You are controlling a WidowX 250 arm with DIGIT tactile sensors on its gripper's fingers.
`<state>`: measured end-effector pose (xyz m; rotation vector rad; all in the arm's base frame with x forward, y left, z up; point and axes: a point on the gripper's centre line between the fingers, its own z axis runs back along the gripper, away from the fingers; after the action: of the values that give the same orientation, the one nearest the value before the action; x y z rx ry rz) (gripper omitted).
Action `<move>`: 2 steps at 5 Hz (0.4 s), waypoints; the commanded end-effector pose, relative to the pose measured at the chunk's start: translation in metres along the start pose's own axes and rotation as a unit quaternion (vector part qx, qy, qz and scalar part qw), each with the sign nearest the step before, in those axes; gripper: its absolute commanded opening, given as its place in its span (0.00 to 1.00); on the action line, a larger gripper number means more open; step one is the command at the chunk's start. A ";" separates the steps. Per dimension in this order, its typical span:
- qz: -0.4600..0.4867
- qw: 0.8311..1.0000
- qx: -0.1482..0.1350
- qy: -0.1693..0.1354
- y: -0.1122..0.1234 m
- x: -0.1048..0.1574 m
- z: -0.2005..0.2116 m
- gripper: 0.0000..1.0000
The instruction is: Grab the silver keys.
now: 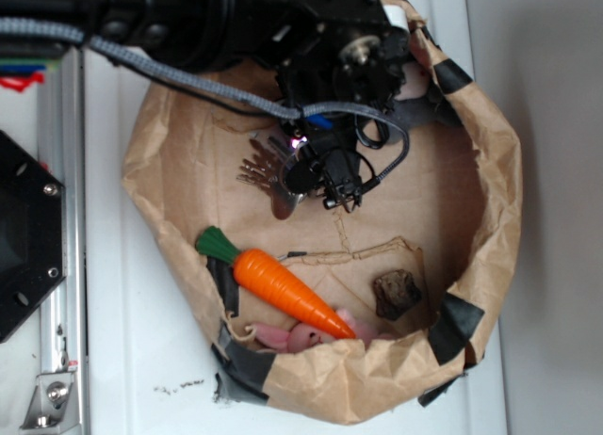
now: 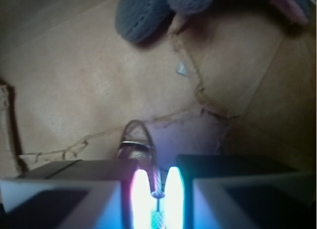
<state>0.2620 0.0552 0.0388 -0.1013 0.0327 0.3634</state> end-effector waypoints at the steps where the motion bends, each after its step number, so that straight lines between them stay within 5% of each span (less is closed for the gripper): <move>1: -0.013 0.999 -0.001 -0.030 -0.004 0.005 0.015 0.00; 2: -0.013 0.999 -0.002 -0.031 -0.004 0.005 0.015 0.00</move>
<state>0.2629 0.0534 0.0382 -0.0976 0.0273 0.3514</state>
